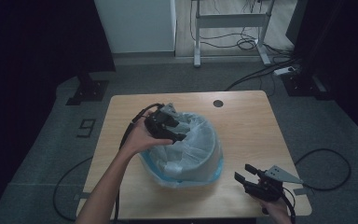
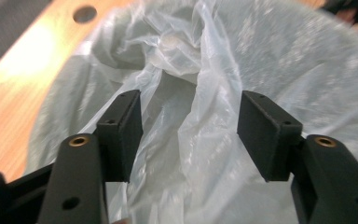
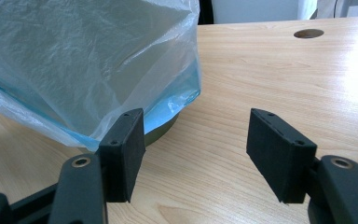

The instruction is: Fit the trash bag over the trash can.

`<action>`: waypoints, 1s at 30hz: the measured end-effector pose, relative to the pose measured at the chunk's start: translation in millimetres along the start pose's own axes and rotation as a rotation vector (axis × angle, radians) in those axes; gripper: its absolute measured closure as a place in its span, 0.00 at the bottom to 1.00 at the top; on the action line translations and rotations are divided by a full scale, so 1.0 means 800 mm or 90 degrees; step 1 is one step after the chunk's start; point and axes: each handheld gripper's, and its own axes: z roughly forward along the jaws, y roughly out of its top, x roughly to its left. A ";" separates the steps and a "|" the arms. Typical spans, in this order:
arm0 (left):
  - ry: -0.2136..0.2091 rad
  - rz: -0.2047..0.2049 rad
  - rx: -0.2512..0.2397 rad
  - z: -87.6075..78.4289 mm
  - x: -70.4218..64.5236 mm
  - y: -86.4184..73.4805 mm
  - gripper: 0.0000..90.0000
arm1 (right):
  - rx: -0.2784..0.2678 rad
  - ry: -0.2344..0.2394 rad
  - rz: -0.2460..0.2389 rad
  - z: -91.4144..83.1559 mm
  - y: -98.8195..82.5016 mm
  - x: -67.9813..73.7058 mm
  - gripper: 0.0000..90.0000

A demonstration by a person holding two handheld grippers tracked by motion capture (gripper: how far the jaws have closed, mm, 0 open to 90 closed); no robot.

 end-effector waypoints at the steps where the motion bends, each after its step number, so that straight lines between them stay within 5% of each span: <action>1: 0.003 -0.004 -0.009 -0.006 -0.001 -0.005 0.42 | 0.001 0.000 0.000 0.001 0.000 0.000 0.40; 11: 0.055 -0.036 -0.100 -0.049 -0.011 -0.068 0.36 | 0.018 -0.023 -0.015 0.006 -0.003 0.000 0.40; 22: 0.082 -0.110 -0.203 -0.088 -0.016 -0.162 0.35 | 0.029 -0.039 -0.025 0.005 -0.005 -0.003 0.40; 30: 0.099 -0.158 -0.210 -0.087 -0.017 -0.226 0.35 | 0.031 -0.048 -0.022 0.003 -0.007 -0.006 0.40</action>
